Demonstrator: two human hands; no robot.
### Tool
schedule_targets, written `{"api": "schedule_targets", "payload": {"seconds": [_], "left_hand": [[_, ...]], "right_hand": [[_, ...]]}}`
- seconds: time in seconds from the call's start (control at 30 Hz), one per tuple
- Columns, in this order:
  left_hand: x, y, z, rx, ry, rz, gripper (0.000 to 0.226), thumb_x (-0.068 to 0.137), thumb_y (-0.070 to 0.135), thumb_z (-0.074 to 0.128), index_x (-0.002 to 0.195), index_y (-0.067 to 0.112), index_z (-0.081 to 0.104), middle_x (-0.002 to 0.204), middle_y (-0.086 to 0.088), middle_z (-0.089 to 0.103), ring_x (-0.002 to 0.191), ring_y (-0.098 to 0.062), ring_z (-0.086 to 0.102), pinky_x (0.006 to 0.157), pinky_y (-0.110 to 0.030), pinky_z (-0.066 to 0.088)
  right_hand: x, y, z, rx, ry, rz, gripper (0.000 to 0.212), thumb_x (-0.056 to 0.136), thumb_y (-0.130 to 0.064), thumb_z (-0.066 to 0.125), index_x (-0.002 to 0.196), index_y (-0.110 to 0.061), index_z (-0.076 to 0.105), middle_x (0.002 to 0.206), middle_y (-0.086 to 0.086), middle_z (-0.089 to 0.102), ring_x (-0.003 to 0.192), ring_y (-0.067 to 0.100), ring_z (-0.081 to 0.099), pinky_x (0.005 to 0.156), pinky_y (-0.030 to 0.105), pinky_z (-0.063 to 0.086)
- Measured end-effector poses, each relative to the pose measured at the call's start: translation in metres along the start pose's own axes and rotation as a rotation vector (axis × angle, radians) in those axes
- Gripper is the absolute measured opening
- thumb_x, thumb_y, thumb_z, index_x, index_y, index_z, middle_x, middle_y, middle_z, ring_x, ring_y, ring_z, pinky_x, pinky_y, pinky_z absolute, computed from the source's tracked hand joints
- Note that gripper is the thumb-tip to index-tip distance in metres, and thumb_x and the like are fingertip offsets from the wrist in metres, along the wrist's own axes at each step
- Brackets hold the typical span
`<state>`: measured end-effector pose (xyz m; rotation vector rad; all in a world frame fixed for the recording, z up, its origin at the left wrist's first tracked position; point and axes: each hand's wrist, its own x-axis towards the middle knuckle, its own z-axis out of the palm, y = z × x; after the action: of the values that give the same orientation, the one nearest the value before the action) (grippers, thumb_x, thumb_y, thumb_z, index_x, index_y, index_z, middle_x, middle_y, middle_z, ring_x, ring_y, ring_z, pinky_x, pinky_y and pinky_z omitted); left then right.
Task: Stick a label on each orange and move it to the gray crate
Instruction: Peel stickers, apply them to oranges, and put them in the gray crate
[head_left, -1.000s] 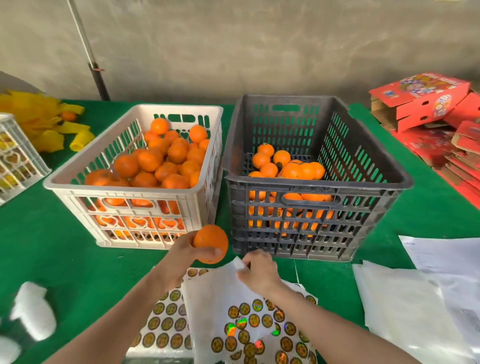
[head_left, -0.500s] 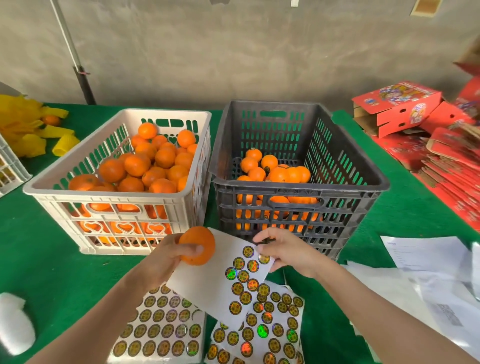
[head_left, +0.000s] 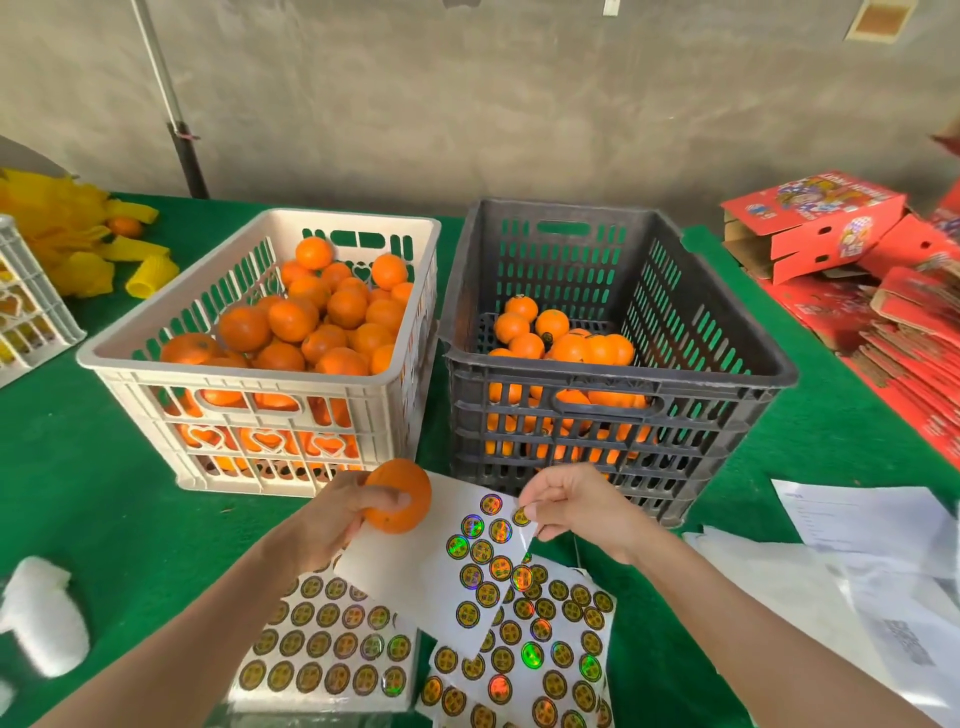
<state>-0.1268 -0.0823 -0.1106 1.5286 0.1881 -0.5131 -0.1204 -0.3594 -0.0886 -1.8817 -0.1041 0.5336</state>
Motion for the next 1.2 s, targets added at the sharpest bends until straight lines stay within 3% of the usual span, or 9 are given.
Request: {"api": "schedule_targets", "payload": {"seconds": [0.1,0.23,0.33,0.5,0.63,0.77,0.87,1.0,1.2], "left_hand": [[-0.004,0.000,0.001,0.069,-0.025,-0.016,0.084,0.032,0.039,0.081,0.106,0.011,0.054,0.087,-0.005,0.074,0.078,-0.021,0.071,0.061,-0.025,0.054],[-0.007,-0.005,0.002,0.212,0.011,-0.027,0.087,0.037,0.038,0.080,0.116,0.020,0.049,0.114,-0.001,0.057,0.100,-0.023,0.059,0.076,-0.030,0.049],[-0.013,0.001,0.008,0.322,0.024,0.049,0.093,0.031,0.040,0.080,0.117,0.028,0.047,0.126,0.000,0.043,0.112,-0.026,0.050,0.089,-0.038,0.047],[-0.026,0.025,0.025,-0.163,-0.153,0.172,0.088,0.046,0.001,0.084,0.122,0.034,0.055,0.131,-0.016,0.047,0.111,-0.040,0.058,0.083,-0.042,0.055],[-0.037,0.056,0.040,-0.334,-0.340,0.298,0.088,0.045,0.032,0.095,0.125,0.032,0.058,0.129,-0.009,0.052,0.112,-0.038,0.057,0.082,-0.040,0.053],[-0.040,0.087,0.054,-0.385,-0.264,0.350,0.084,0.052,0.052,0.088,0.126,0.027,0.059,0.119,-0.006,0.062,0.103,-0.028,0.063,0.078,-0.038,0.053],[-0.039,0.099,0.058,-0.360,-0.230,0.390,0.085,0.055,0.050,0.086,0.128,0.016,0.056,0.117,-0.013,0.064,0.102,-0.025,0.063,0.082,-0.037,0.053],[-0.039,0.103,0.062,-0.358,-0.225,0.448,0.043,0.080,0.035,0.068,0.118,0.016,0.064,0.117,-0.016,0.064,0.106,-0.027,0.062,0.094,-0.042,0.050],[-0.040,0.105,0.063,-0.335,-0.149,0.435,0.052,0.078,0.031,0.063,0.124,0.009,0.056,0.115,-0.016,0.064,0.103,-0.028,0.061,0.094,-0.045,0.048]], "right_hand": [[-0.001,0.002,0.000,0.054,-0.039,0.010,0.021,0.087,0.004,0.061,0.080,-0.015,0.068,0.103,-0.003,0.067,0.092,0.010,0.063,0.080,0.022,0.052],[-0.004,0.001,0.002,-0.117,0.068,-0.060,0.023,0.087,-0.002,0.064,0.077,-0.022,0.068,0.103,-0.009,0.064,0.098,0.004,0.058,0.099,0.032,0.045],[-0.010,-0.010,0.005,-0.272,0.073,-0.211,0.030,0.089,-0.004,0.061,0.074,-0.029,0.062,0.084,-0.008,0.065,0.079,0.006,0.060,0.087,0.041,0.053],[-0.019,-0.055,0.009,-0.371,0.095,-0.464,0.032,0.091,-0.007,0.059,0.076,-0.036,0.058,0.074,-0.014,0.057,0.071,0.005,0.053,0.072,0.032,0.049],[-0.032,-0.103,0.001,-0.351,0.085,-0.643,0.024,0.093,-0.007,0.056,0.084,-0.029,0.060,0.081,-0.002,0.058,0.075,0.018,0.054,0.070,0.038,0.046],[-0.044,-0.138,-0.005,-0.379,0.044,-0.771,0.015,0.093,-0.007,0.056,0.092,-0.021,0.062,0.082,0.003,0.059,0.074,0.021,0.054,0.069,0.038,0.047],[-0.045,-0.151,-0.004,-0.480,0.036,-0.793,0.016,0.091,-0.004,0.060,0.102,-0.016,0.058,0.073,-0.005,0.053,0.069,0.013,0.053,0.067,0.032,0.048],[-0.043,-0.156,0.000,-0.587,0.061,-0.762,0.023,0.090,-0.005,0.061,0.108,-0.016,0.051,0.073,-0.006,0.057,0.068,0.011,0.054,0.065,0.030,0.047],[-0.041,-0.157,0.005,-0.679,0.140,-0.755,0.026,0.090,-0.008,0.062,0.110,-0.017,0.047,0.073,-0.007,0.058,0.071,0.009,0.055,0.066,0.025,0.047]]}}
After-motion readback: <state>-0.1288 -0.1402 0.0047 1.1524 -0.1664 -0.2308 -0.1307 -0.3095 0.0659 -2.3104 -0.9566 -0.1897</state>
